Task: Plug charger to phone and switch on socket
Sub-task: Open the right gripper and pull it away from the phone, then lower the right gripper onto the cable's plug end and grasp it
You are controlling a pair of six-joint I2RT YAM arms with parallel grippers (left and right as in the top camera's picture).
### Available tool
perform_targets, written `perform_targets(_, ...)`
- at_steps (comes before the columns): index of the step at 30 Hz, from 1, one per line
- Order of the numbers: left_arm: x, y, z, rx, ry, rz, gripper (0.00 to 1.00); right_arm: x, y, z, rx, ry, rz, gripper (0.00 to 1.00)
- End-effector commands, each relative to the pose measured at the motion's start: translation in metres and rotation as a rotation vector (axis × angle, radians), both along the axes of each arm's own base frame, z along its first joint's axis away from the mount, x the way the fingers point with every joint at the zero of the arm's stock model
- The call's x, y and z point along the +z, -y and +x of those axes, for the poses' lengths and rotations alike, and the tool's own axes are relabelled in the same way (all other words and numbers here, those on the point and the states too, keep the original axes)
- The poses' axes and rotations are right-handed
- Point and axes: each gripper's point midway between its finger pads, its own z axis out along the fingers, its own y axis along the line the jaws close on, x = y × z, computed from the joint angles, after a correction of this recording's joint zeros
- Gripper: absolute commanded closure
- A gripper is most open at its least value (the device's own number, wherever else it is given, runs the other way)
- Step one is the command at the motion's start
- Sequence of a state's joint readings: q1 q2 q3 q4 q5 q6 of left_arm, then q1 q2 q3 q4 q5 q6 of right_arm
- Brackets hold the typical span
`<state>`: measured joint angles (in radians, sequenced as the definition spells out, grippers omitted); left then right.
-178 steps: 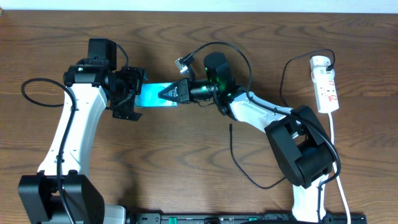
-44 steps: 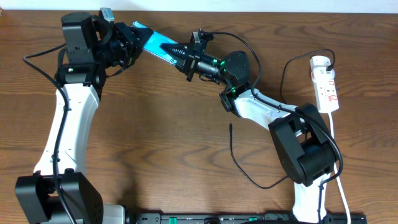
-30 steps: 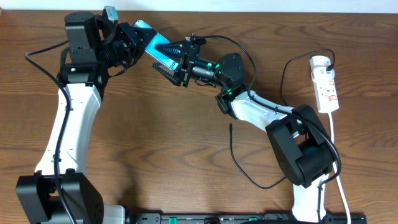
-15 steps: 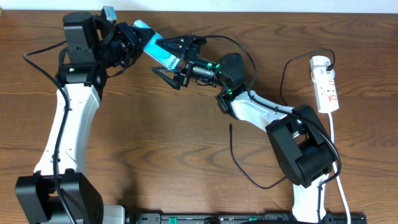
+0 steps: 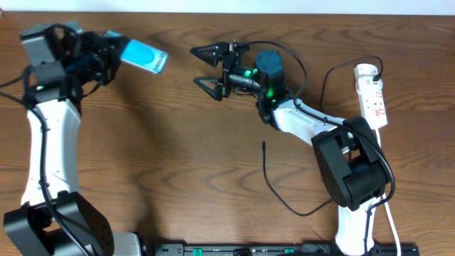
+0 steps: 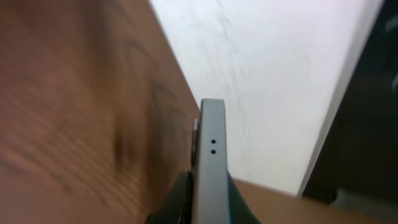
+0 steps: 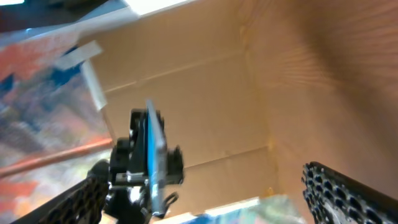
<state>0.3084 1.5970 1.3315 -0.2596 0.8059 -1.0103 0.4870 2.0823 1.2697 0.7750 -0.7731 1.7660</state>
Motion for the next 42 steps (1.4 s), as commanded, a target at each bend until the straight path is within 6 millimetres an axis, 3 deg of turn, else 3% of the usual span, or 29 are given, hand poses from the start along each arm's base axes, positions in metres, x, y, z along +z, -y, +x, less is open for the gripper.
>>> perform_targets(1, -0.008, -0.027, -0.018, 0.107, -0.127, -0.118, 0.93, -0.006, 0.011, 0.006, 0.012, 0.273, -0.121, 0.01)
perform_targets(3, -0.024, -0.039, -0.034, 0.156, -0.235, -0.167, 0.93, -0.021, 0.014, 0.004, 0.041, 0.31, -0.184, 0.01)
perform_targets(6, -0.033, -0.045, -0.045, 0.156, -0.273, -0.152, 0.93, -0.049, 0.02, -0.001, 0.084, 0.338, -0.294, 0.01)
perform_targets(11, -0.037, -0.041, -0.051, 0.099, -0.26, -0.094, 0.93, -0.083, 0.032, -0.008, 0.144, 0.361, -0.438, 0.01)
perform_targets(16, -0.044, -0.037, -0.059, 0.05, -0.273, -0.048, 0.93, -0.112, 0.061, -0.001, 0.195, 0.366, -0.731, 0.01)
perform_targets(19, -0.045, -0.037, -0.06, 0.037, -0.267, -0.032, 0.93, -0.107, 0.079, 0.005, 0.222, 0.386, -0.907, 0.01)
perform_targets(22, -0.048, -0.035, -0.064, 0.02, -0.276, -0.02, 0.93, -0.089, 0.107, 0.012, 0.23, 0.379, -1.157, 0.01)
perform_targets(26, -0.059, -0.034, -0.076, -0.003, -0.326, 0.022, 0.93, -0.08, 0.134, 0.0, 0.258, 0.306, -1.344, 0.01)
perform_targets(32, -0.071, -0.033, -0.088, -0.017, -0.388, 0.07, 0.93, -0.101, 0.164, -0.031, 0.318, 0.134, -1.464, 0.01)
perform_targets(42, -0.077, -0.01, -0.085, -0.068, -0.404, 0.126, 0.93, -0.134, 0.167, -0.057, 0.4, 0.068, -1.476, 0.01)
